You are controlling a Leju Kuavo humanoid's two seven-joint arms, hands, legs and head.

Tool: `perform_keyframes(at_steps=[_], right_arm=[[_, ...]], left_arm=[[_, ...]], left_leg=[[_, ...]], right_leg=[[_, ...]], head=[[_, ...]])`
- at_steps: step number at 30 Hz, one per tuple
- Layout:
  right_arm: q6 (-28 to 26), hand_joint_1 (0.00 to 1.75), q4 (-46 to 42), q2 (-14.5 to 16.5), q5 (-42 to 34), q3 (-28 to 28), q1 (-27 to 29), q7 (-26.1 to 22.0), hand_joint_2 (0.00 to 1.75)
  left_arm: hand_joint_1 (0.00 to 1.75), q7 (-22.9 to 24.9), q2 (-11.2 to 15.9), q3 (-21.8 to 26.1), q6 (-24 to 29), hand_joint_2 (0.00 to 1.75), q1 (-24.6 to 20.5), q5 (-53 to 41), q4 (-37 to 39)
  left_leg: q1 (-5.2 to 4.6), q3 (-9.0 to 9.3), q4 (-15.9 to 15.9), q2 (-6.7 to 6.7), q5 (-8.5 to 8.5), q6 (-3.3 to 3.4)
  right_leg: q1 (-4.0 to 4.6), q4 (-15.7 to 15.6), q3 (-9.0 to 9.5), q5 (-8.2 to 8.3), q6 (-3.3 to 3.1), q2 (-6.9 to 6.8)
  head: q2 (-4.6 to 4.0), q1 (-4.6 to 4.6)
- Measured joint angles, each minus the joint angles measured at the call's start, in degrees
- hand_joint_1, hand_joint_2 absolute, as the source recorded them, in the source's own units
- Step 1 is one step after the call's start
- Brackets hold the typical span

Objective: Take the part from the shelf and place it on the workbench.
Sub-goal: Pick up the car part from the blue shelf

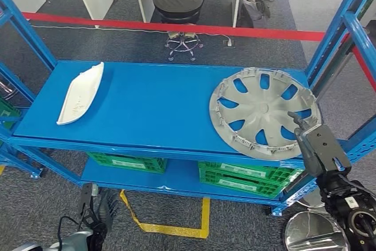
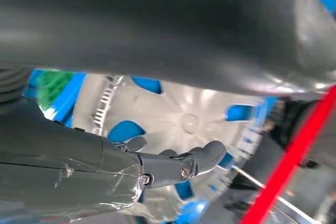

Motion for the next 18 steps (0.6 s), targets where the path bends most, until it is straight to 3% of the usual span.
perform_keyframes(at_steps=[1,11,18], right_arm=[[0.16,0.0,0.66,-0.25,0.15,0.51,-0.38,0.87,1.75],[4.22,0.0,2.27,-4.85,2.73,5.84,-4.12,13.18,1.75],[4.76,0.0,2.26,-8.05,2.71,9.11,-6.31,14.32,1.75]], left_arm=[[0.0,-0.07,-0.01,0.1,0.0,0.0,0.04,0.05,0.0],[0.0,-0.16,0.39,1.05,-0.38,0.0,0.33,0.27,0.0],[0.0,-0.15,0.51,2.04,-0.5,0.0,0.45,0.27,0.0]], left_leg=[[-0.01,0.0,0.0,-0.01,0.0,0.01],[-0.05,-0.01,0.02,-0.01,0.01,0.03],[-0.05,0.0,0.03,-0.01,0.01,0.04]], right_leg=[[-0.01,-0.01,0.01,0.0,0.01,-0.01],[-0.05,-0.12,0.03,0.02,0.04,-0.01],[-0.05,-0.13,0.04,0.05,0.07,0.01]], head=[[0.0,0.0],[0.0,0.0],[0.0,0.01]])
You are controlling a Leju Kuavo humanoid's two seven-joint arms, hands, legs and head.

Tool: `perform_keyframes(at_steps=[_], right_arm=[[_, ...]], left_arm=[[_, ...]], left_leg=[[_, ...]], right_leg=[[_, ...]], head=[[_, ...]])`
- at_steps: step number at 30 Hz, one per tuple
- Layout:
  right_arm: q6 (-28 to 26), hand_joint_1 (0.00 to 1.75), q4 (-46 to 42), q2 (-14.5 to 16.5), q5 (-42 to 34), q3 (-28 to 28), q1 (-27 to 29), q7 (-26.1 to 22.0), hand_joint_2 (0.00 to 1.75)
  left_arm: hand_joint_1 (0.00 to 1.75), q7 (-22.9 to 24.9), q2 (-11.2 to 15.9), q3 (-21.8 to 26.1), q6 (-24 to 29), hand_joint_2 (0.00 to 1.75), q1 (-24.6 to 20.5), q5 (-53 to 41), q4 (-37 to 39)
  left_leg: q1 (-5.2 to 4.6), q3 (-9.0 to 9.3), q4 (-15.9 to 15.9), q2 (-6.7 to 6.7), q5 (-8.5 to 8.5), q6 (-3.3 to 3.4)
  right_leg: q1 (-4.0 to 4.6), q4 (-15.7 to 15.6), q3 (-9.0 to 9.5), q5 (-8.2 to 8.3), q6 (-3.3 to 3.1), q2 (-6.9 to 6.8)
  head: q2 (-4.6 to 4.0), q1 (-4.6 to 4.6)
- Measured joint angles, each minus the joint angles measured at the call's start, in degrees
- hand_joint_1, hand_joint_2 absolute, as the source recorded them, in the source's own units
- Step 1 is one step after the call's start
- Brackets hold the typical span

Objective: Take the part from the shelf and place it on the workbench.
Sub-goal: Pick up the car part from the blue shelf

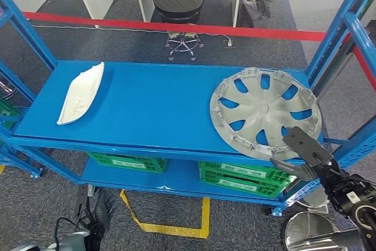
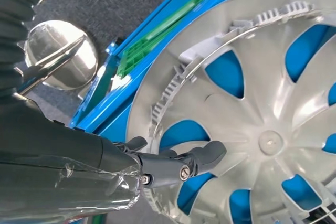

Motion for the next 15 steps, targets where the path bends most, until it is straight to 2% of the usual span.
perform_keyframes(at_steps=[7,11,15], right_arm=[[0.38,0.0,-0.2,-2.75,1.35,1.5,-1.51,3.94,1.75],[3.09,0.0,-0.66,-5.36,4.9,2.51,-3.75,6.86,1.75],[5.71,0.0,-0.97,-7.36,8.56,3.91,-6.77,7.41,1.75]], left_arm=[[0.0,0.27,0.08,0.32,0.0,0.0,0.05,-0.34,0.0],[0.0,0.76,0.1,0.33,0.0,0.0,-0.03,-0.63,-0.01],[0.0,0.81,0.11,0.33,-0.03,0.0,-0.17,-0.79,0.0]], left_leg=[[-0.01,0.01,0.04,0.0,0.0,0.0],[-0.02,0.0,0.07,0.04,0.0,0.01],[-0.03,-0.01,0.1,0.04,0.01,0.02]], right_leg=[[0.0,0.0,0.0,0.01,0.02,0.0],[-0.02,-0.01,0.01,0.05,0.07,0.05],[-0.03,-0.01,0.01,0.08,0.1,0.06]], head=[[0.0,-0.01],[0.0,-0.01],[0.0,-0.01]])
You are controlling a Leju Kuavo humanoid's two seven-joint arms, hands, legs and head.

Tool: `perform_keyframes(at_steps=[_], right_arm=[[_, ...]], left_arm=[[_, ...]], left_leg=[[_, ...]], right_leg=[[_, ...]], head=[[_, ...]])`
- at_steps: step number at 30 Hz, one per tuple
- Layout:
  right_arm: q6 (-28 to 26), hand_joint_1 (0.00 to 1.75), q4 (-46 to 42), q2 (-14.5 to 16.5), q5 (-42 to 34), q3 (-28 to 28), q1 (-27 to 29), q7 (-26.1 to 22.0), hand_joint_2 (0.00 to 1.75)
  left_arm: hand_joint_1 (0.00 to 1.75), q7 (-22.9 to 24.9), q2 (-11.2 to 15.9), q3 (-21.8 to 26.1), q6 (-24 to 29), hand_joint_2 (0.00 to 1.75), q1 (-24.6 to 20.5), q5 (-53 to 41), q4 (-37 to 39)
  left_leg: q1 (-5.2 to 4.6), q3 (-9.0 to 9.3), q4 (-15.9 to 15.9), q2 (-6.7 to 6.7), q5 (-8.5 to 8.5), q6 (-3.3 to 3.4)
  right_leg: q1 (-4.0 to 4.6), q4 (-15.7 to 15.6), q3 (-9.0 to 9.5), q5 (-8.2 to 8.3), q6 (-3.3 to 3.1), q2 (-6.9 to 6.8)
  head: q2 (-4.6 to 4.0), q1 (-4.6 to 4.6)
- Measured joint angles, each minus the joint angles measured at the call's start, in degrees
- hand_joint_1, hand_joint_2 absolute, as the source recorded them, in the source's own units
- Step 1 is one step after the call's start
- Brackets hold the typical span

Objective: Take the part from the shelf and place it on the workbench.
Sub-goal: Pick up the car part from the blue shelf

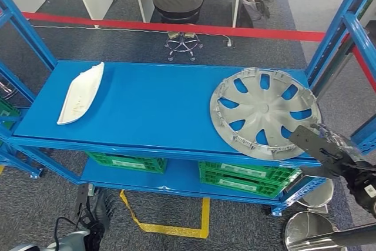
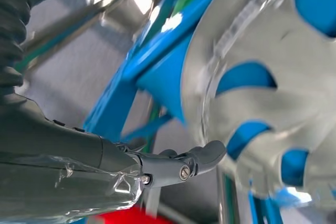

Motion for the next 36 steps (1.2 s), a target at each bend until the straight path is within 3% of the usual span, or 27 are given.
perform_keyframes(at_steps=[10,23,31,36], right_arm=[[3.63,0.0,1.04,-1.11,7.73,4.15,-6.34,-2.72,1.75],[4.52,0.0,3.89,-0.96,13.25,8.29,-9.53,-6.79,1.75],[3.8,0.0,6.56,3.22,5.52,9.94,-9.68,-12.18,1.75],[3.87,0.0,7.43,6.19,3.91,11.76,-9.64,-13.18,1.75]], left_arm=[[0.0,-0.07,-0.01,0.02,-0.08,0.0,-0.12,-0.17,-0.01],[0.0,0.0,-0.07,0.01,-0.08,0.0,-0.24,-0.84,-0.01],[0.0,0.92,-0.4,0.01,-0.01,0.0,-1.1,-1.6,-0.02],[0.0,1.11,-0.66,0.01,0.08,0.0,-1.44,-1.77,-0.02]], left_leg=[[0.0,-0.01,0.0,0.0,0.02,0.03],[0.0,-0.07,0.0,-0.03,0.03,0.04],[0.02,-0.07,-0.01,-0.03,0.04,0.05],[0.02,-0.08,-0.01,-0.07,0.06,0.07]], right_leg=[[0.0,0.0,0.0,0.02,0.02,0.0],[-0.01,-0.01,0.01,0.02,0.02,-0.05],[0.0,0.0,0.01,0.02,0.02,-0.05],[0.01,0.0,0.01,0.02,0.02,-0.09]], head=[[0.0,-0.01],[0.0,0.0],[0.0,-0.01],[0.0,-0.01]])
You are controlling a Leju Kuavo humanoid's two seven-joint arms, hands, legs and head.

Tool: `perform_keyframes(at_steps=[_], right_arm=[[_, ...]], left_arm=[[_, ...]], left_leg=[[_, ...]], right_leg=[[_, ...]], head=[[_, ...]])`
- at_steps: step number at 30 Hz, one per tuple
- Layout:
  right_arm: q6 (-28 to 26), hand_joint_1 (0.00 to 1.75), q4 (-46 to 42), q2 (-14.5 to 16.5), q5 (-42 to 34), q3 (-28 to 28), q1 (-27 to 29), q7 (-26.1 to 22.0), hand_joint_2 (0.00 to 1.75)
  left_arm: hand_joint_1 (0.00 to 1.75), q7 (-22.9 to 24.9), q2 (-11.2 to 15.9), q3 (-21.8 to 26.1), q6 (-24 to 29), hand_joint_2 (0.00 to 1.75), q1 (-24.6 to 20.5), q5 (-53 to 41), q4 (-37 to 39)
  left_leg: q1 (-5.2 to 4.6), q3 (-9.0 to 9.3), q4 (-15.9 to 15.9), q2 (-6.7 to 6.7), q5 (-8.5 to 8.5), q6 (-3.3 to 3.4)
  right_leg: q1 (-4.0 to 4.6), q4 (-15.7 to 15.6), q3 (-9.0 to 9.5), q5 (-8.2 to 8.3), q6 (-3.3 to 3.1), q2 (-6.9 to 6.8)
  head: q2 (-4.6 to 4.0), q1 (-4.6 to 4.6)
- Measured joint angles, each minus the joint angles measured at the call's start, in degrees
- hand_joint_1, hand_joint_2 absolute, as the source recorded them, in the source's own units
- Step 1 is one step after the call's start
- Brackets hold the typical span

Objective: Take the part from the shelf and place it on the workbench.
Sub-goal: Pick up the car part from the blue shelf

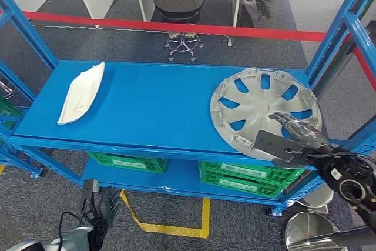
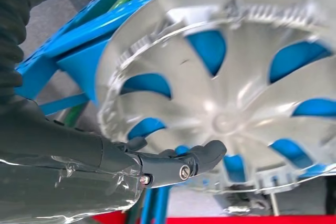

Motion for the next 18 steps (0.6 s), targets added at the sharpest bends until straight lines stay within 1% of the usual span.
perform_keyframes(at_steps=[4,11,14,18], right_arm=[[-0.38,0.0,0.63,2.06,-0.89,1.25,-0.29,-1.19,1.75],[-4.04,0.0,4.69,6.94,-1.65,3.72,-2.66,-5.14,1.75],[-4.28,0.0,6.9,8.54,-1.77,4.96,-3.13,-5.68,1.75],[-4.14,0.0,9.13,9.72,-1.81,6.16,-3.14,-5.52,1.75]], left_arm=[[0.0,0.04,-0.05,0.01,0.01,0.0,-0.02,0.04,0.0],[0.0,0.04,-0.28,0.0,0.52,0.0,-0.22,0.04,0.0],[0.0,0.05,-0.48,0.01,0.52,0.0,-0.32,-0.05,0.0],[0.0,0.07,-0.55,-0.01,0.52,0.0,-0.35,-0.09,0.0]], left_leg=[[0.0,-0.02,0.0,0.01,0.0,0.0],[-0.01,0.0,0.0,0.0,0.0,0.0],[-0.01,0.05,0.01,-0.02,0.0,0.0],[-0.01,0.06,0.01,-0.02,0.01,0.0]], right_leg=[[0.0,0.0,0.01,0.0,0.0,0.01],[0.0,-0.01,0.01,0.0,0.0,0.0],[0.0,-0.01,0.01,0.0,0.0,-0.01],[0.0,-0.01,0.01,0.0,0.0,-0.01]], head=[[0.0,0.01],[0.0,0.01],[0.0,0.01],[0.0,0.01]])
